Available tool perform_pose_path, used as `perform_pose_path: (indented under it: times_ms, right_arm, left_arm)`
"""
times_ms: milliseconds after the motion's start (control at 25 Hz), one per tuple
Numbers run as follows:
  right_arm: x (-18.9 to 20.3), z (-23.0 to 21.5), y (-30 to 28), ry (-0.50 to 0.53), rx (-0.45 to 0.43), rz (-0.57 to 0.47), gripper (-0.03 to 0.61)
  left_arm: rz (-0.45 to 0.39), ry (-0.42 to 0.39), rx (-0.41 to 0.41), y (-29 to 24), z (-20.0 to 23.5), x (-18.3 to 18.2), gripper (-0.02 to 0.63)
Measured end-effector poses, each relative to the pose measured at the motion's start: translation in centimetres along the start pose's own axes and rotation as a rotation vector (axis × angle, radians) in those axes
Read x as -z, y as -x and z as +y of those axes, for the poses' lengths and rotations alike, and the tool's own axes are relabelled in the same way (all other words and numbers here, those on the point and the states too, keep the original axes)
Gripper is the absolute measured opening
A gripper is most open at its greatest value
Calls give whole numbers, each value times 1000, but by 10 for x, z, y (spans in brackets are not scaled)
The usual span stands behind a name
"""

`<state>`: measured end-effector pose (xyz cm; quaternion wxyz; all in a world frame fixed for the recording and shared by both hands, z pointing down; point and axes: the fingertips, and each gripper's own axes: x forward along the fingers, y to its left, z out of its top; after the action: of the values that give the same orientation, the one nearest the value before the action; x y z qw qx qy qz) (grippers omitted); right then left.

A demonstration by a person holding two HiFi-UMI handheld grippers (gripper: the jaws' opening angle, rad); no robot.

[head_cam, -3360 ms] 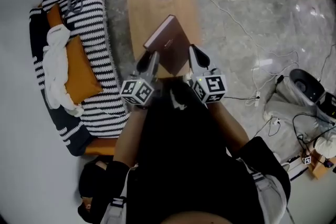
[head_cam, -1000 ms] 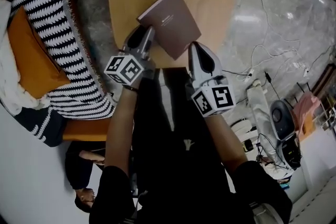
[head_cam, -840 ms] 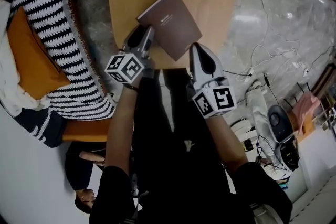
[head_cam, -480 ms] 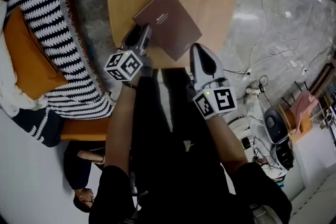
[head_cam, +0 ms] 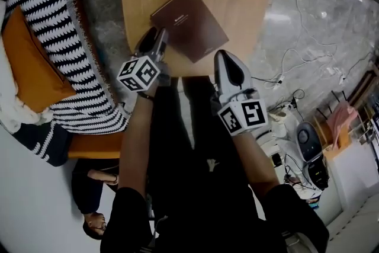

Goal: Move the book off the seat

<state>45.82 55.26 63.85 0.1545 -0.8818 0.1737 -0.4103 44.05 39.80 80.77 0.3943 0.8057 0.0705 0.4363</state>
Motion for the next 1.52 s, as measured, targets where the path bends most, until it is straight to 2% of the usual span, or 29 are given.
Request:
perform_pose_path:
  times_ms: [160, 320, 480, 680, 1120, 1520]
  right_arm:
    - [0, 3, 0, 1, 3, 3, 8]
    - [2, 6, 0, 1, 6, 4, 8]
    - [3, 8, 1, 2, 9, 0, 8]
    - [4, 8, 5, -1, 16, -11, 8]
    - [-10, 22, 27, 0, 11, -34, 8]
    - [-57, 39, 71, 16, -12, -80, 8]
  left_arm:
    - [-6, -5, -21, 3, 5, -4, 194]
    - [-10, -28, -57, 9, 10, -8, 52]
    - [11, -45, -56, 10, 8, -6, 8]
    - [21, -88, -49, 15, -1, -4, 6]
    - [12, -344, -67, 57, -62, -27, 6]
    - [-49, -406, -87, 116, -132, -65, 6]
